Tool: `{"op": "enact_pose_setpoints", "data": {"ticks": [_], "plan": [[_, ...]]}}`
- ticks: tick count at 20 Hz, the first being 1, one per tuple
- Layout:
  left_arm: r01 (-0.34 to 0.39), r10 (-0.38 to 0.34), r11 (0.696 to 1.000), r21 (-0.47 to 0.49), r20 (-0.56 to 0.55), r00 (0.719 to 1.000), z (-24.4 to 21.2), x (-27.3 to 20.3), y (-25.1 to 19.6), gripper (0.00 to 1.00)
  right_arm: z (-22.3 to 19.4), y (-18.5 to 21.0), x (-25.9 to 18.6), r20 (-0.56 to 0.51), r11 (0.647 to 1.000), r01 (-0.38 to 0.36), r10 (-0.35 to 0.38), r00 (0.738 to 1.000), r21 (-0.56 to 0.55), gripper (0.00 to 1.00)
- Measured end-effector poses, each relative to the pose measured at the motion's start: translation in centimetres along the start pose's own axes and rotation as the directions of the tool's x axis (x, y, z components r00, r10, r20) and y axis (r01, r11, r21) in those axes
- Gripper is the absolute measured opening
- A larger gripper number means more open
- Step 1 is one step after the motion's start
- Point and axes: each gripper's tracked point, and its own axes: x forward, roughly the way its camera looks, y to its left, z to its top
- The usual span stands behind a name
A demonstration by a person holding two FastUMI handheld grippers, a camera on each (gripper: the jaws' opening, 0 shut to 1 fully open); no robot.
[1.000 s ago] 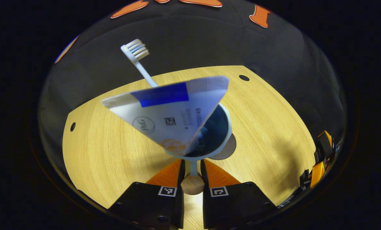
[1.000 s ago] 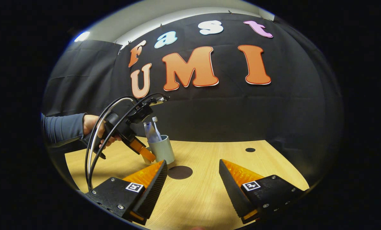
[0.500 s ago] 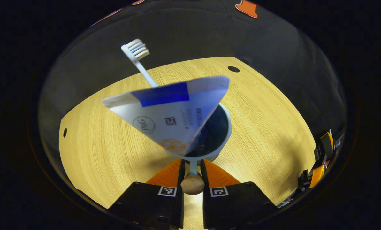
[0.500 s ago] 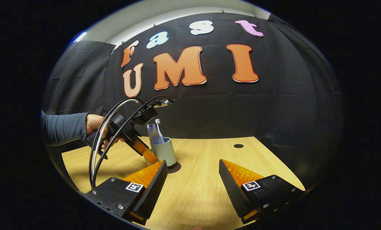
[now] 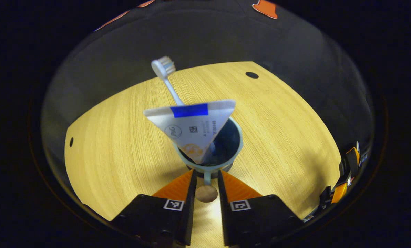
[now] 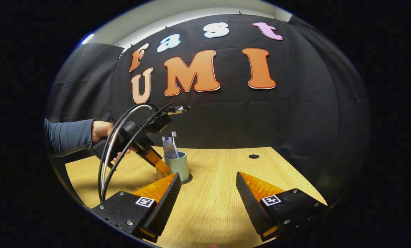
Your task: Put the toothbrush and toothpaste on the desktop into the cup, then pick up the cup and place it on the coaster on the desktop.
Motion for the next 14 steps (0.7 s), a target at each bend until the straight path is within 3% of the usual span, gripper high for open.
{"op": "enact_pose_setpoints", "data": {"ticks": [2, 4, 6, 7, 8, 10, 11, 14], "plan": [[-0.018, 0.016, 1.0, 0.024, 0.07, 0.997, 0.0, -1.0, 1.9, 0.46, 0.4, 0.3, 0.1, 0.007, 1.0, 0.004, -0.004, 1.0, 0.003, 0.97], [-0.004, 0.004, 1.0, 0.001, 0.138, 0.99, 0.5, -1.5, 3.1, 0.83, 1.3, 0.5, 0.2, 0.026, 1.0, 0.016, -0.016, 1.0, -0.003, 0.97], [0.014, -0.011, 1.0, -0.014, 0.19, 0.982, -0.2, -1.7, 3.7, 0.83, 2.3, 1.0, 0.4, 0.049, 1.0, 0.024, -0.024, 0.999, -0.003, 0.97], [0.013, -0.009, 1.0, -0.017, 0.23, 0.973, 0.3, -2.4, 4.2, 0.77, 2.8, 1.4, 0.5, 0.059, 1.0, 0.03, -0.029, 0.998, -0.004, 0.96], [-0.002, 0.008, 1.0, -0.022, 0.277, 0.961, 0.6, -3.2, 5.2, 0.91, 3.3, 1.6, 0.7, 0.069, 0.999, 0.038, -0.037, 0.997, -0.007, 0.96], [-0.038, 0.047, 0.999, -0.032, 0.383, 0.922, 1.4, -5.1, 6.8, 1.0, 4.4, 2.1, 0.9, 0.094, 0.998, 0.058, -0.057, 0.994, -0.011, 0.97], [-0.06, 0.072, 0.997, -0.042, 0.44, 0.895, 1.5, -7.0, 7.3, 1.0, 5.0, 2.3, 1.1, 0.106, 0.998, 0.069, -0.068, 0.992, -0.007, 0.97], [-0.136, 0.16, 0.987, -0.085, 0.6, 0.784, 2.0, -11.5, 9.5, 1.0, 6.5, 3.2, 1.3, 0.14, 0.996, 0.088, -0.087, 0.986, 0.0, 0.96]]}}
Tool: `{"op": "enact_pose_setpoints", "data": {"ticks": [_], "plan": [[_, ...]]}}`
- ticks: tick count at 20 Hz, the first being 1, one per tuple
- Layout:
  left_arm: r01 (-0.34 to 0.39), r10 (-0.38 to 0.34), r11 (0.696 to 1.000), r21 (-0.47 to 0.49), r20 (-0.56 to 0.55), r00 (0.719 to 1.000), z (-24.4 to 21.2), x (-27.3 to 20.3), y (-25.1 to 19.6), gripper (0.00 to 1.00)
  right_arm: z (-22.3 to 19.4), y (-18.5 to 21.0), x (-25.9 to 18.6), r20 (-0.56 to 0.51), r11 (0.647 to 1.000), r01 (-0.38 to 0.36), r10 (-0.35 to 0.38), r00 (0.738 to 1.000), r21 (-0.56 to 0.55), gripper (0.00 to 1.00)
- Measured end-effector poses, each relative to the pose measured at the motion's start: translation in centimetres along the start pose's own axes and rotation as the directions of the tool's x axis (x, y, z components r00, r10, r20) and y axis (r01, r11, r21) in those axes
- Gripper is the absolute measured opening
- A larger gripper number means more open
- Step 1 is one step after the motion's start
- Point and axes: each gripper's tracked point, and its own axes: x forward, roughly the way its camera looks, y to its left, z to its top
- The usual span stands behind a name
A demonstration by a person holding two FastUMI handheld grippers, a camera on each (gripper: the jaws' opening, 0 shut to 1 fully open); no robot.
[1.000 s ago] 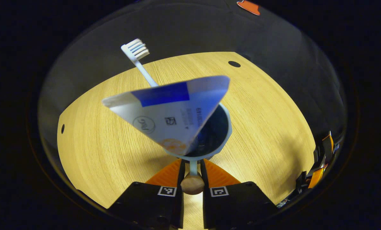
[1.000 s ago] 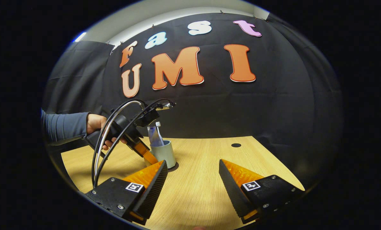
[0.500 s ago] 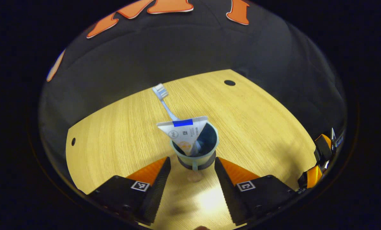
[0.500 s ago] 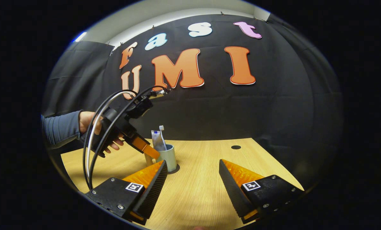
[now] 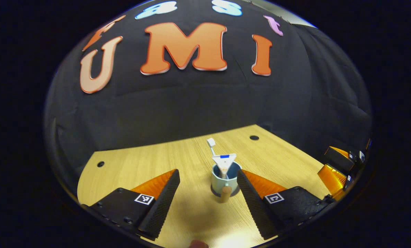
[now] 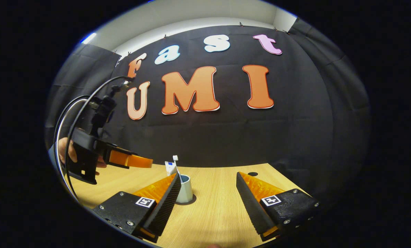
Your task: Put the toothbrush and toothpaste on the desktop into the cup, then pick up the cup and place it on the coaster on the desktop.
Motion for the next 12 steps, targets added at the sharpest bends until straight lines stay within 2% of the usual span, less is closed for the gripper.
{"op": "enact_pose_setpoints", "data": {"ticks": [1, 2, 6, 9, 12], "plan": [[-0.026, 0.026, 1.0, -0.005, 0.055, 0.998, 0.3, -0.7, 0.6, 1.0, 0.2, 0.3, 0.0, 0.006, 1.0, 0.0, 0.0, 1.0, -0.004, 1.0], [-0.049, 0.05, 0.999, -0.012, 0.103, 0.993, 0.7, -1.4, 1.2, 1.0, 0.3, 0.7, 0.1, 0.008, 1.0, -0.002, 0.002, 1.0, -0.013, 0.96], [-0.084, 0.083, 0.996, -0.007, 0.269, 0.96, 1.5, -4.5, 2.5, 1.0, -0.3, 2.2, 0.4, -0.006, 0.997, -0.016, 0.015, 1.0, -0.078, 0.96], [-0.096, 0.095, 0.995, -0.014, 0.322, 0.942, 1.2, -5.9, 2.4, 1.0, -0.7, 3.9, 0.4, -0.013, 0.994, -0.051, 0.05, 0.999, -0.101, 0.97], [-0.113, 0.129, 0.991, -0.066, 0.378, 0.917, 1.1, -6.3, 2.8, 0.99, -0.4, 5.1, 0.5, -0.007, 0.991, -0.078, 0.077, 0.997, -0.113, 0.96]]}}
